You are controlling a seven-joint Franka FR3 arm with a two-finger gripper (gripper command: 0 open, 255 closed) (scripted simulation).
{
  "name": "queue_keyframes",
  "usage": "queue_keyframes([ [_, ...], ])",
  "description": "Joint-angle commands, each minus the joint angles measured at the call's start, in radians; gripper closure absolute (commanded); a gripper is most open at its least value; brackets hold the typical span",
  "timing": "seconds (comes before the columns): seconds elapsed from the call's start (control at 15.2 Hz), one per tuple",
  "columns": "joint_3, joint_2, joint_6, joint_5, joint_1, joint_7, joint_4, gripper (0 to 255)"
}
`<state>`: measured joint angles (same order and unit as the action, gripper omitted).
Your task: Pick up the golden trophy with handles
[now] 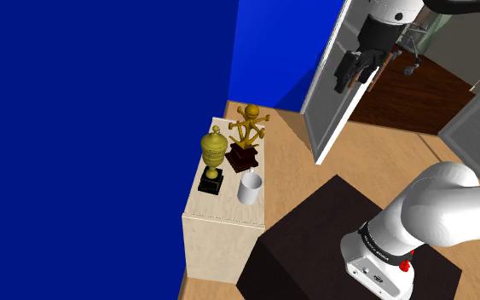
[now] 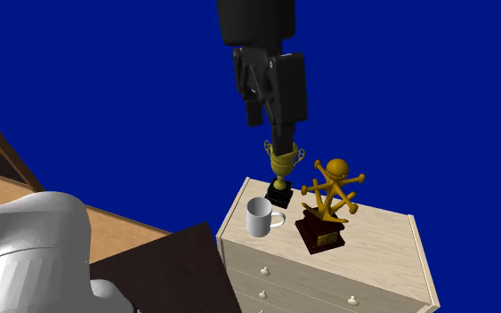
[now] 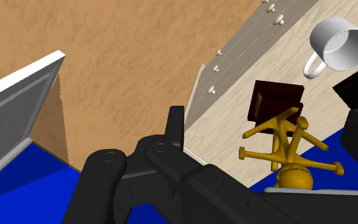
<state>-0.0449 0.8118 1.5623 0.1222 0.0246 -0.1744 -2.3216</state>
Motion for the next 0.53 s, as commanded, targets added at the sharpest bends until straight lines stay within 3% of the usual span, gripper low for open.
queue_keyframes([
  [0.0, 0.000, 0.000, 0.000, 0.000, 0.000, 0.000, 0.000, 0],
  [0.46, -0.109, -0.161, 0.149, -0.089, -0.009, -0.226, -0.020, 0],
])
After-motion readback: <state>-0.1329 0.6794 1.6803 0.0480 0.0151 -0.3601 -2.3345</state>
